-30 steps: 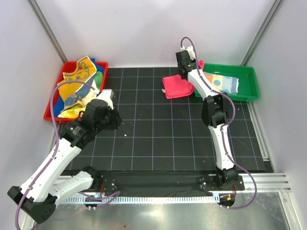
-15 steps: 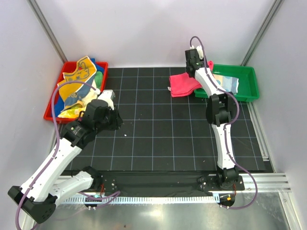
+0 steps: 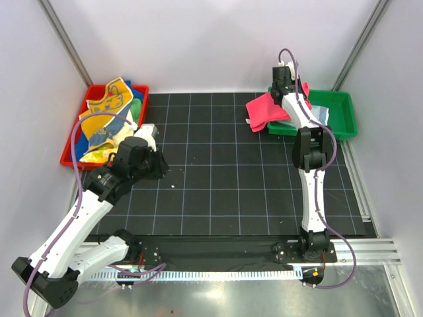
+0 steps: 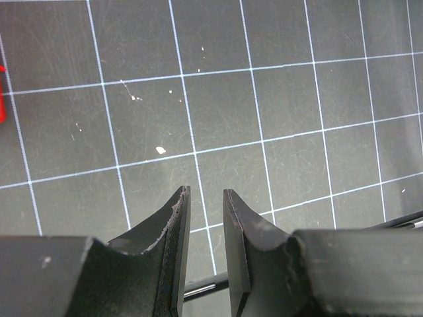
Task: Fold and stack the towels
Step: Neatly place the folded towel into the bin
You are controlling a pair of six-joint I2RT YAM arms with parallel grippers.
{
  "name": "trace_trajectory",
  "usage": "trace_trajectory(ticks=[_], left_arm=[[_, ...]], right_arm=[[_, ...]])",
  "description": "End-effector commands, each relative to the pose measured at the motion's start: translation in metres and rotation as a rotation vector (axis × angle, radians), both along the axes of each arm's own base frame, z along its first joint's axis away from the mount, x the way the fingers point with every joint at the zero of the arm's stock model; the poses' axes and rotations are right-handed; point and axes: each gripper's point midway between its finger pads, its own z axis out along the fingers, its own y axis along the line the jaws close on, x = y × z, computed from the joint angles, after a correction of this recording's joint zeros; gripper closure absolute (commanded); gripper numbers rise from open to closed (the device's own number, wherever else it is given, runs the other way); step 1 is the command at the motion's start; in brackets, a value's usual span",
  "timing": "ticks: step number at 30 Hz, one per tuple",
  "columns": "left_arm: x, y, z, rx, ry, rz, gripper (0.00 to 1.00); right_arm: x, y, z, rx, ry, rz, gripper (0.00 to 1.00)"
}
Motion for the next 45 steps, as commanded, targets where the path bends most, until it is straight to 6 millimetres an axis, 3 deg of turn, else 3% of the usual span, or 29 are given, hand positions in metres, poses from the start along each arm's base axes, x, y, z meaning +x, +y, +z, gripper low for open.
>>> trace_trajectory(ticks=[1,19,23,24,37,40,45], left_arm=[[0.004,-0.006,0.009,-0.032,-0.041,-0.033,0.7],[0.005,-0.004,0.006,-0.03,-0.033,-0.026,0.7],[0.005,-0.005,0.006,-0.031,-0.031,-0.028,0.7],[0.005,-0.005,0.005,-0.029,-0.03,-0.027,0.7],[0.005,-0.007,0.002,-0.03,-0.017,-0.035,0.71],[0.006,-0.007,0.001,-0.028,-0.015,-0.035,0.7],[0.005,-0.008,0.001,-0.029,-0.014,-0.038,0.7]], right_arm=[[-0.002,-0.016,0.045,-0.032,-0.096,-0.025,0.99],[-0.004,-0.063,0.028,0.005,-0.104,-0.088,0.99],[-0.002,-0.06,0.025,0.032,-0.109,-0.073,0.99],[-0.006,-0.074,0.024,0.035,-0.106,-0.096,0.99],[-0.006,-0.091,-0.001,0.079,-0.09,-0.116,0.99],[-0.006,-0.095,-0.014,0.099,-0.078,-0.124,0.96],[-0.005,-0.096,-0.026,0.117,-0.059,-0.13,0.79]])
